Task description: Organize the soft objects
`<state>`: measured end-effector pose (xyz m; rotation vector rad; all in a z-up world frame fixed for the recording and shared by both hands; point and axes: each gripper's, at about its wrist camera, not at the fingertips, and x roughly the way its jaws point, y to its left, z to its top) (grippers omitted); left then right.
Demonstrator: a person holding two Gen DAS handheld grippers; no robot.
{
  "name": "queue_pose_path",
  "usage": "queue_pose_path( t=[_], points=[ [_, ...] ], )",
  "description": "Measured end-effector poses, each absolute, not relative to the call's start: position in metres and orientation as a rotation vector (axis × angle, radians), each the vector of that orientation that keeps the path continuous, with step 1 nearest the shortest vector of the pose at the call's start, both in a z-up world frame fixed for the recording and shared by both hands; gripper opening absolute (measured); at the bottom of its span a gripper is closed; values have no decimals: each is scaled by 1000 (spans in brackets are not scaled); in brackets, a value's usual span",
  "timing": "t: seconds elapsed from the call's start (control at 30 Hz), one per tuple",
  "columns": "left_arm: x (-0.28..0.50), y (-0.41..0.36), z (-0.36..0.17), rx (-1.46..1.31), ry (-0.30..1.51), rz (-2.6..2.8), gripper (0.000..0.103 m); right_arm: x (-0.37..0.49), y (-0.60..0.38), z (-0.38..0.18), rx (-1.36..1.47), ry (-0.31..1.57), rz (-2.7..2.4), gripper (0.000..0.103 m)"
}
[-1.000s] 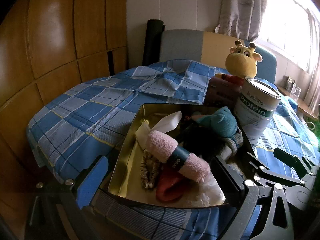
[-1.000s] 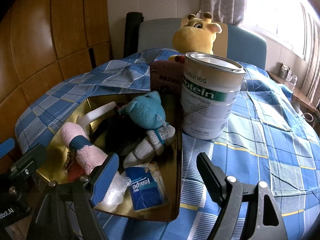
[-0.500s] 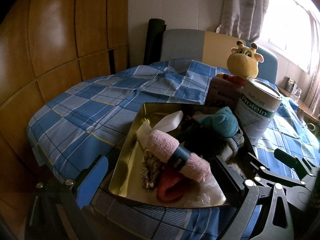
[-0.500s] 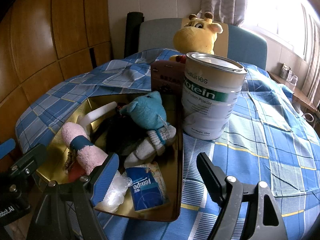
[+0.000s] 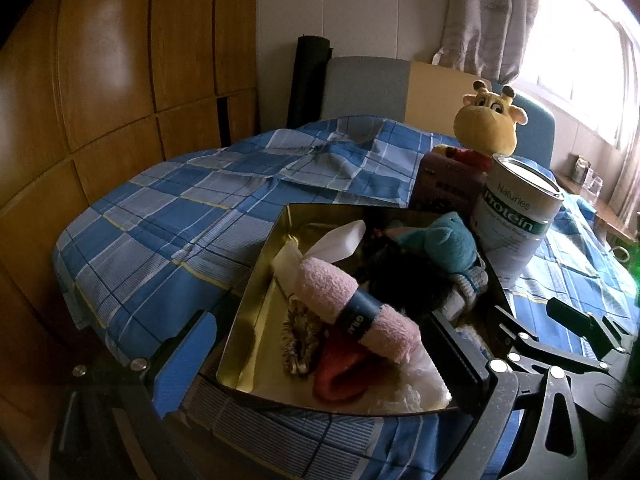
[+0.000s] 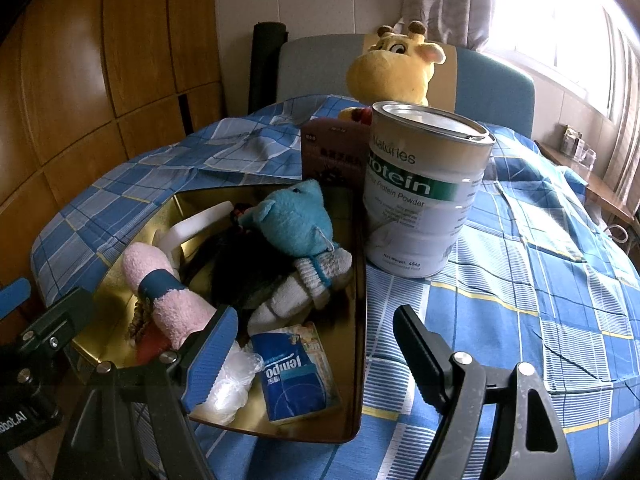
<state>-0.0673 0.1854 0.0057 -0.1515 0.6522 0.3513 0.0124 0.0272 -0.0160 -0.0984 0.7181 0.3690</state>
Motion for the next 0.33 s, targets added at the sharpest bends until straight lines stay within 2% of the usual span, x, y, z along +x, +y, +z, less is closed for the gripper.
queue_pose_path(
  t=[0.33],
  points=[
    [-72,187,9,-154,630,365,103,12,24,-19,-93,720,369,81]
  ],
)
